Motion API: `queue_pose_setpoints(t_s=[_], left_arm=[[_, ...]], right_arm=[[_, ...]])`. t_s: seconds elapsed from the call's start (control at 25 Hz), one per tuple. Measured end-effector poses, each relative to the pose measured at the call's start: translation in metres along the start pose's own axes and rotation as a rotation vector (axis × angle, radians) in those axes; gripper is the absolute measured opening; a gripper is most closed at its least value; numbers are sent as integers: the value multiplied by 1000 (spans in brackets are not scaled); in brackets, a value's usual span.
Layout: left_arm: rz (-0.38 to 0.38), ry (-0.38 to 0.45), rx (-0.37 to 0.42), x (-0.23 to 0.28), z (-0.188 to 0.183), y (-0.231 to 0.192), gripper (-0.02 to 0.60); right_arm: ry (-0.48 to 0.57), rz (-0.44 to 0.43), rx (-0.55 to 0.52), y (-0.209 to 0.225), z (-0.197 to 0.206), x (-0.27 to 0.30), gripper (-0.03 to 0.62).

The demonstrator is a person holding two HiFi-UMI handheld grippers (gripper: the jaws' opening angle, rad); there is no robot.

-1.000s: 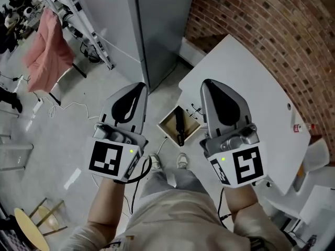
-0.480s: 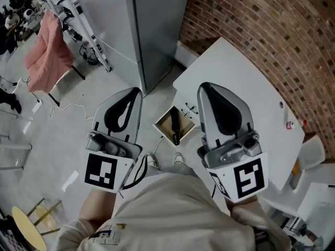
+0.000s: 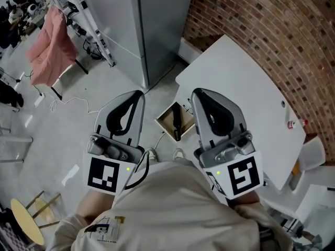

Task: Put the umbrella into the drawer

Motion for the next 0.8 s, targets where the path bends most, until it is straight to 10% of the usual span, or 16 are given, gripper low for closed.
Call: queue_pose_setpoints(t_s=[0.8], left_arm=[[30,-30,29,12,-10,8,8]], right_arm=[[23,42,3,25,-5,-4,8]])
Point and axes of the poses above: the fingertips, and each gripper's own axes: x forward along the fingers, y to its right, z out of its underside, the point moved 2 cm from there along -x, backward along the fingers, and after that the axes turned 7 degrees about z, right-handed, at the moved point
